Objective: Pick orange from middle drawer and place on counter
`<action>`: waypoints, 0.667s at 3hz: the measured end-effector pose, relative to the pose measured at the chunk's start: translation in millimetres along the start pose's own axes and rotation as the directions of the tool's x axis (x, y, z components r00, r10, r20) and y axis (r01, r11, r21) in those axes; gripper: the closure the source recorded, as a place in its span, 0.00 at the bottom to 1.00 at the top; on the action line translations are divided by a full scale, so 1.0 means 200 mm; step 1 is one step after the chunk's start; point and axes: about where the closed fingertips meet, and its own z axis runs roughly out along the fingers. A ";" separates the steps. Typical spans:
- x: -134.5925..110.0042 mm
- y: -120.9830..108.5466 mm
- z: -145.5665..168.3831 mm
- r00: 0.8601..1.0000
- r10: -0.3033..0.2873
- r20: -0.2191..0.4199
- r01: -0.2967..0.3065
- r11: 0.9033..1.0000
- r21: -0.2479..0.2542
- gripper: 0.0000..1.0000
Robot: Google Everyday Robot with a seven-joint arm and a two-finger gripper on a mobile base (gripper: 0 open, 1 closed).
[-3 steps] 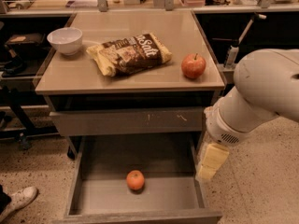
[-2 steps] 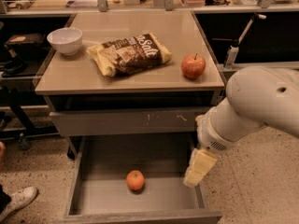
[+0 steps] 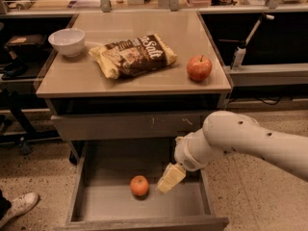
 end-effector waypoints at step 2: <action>0.03 0.00 0.19 0.999 0.030 0.029 -0.029 0.999 -0.025 0.00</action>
Offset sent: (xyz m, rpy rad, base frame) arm 0.0145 0.0424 -0.1120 0.1288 0.0657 -0.0478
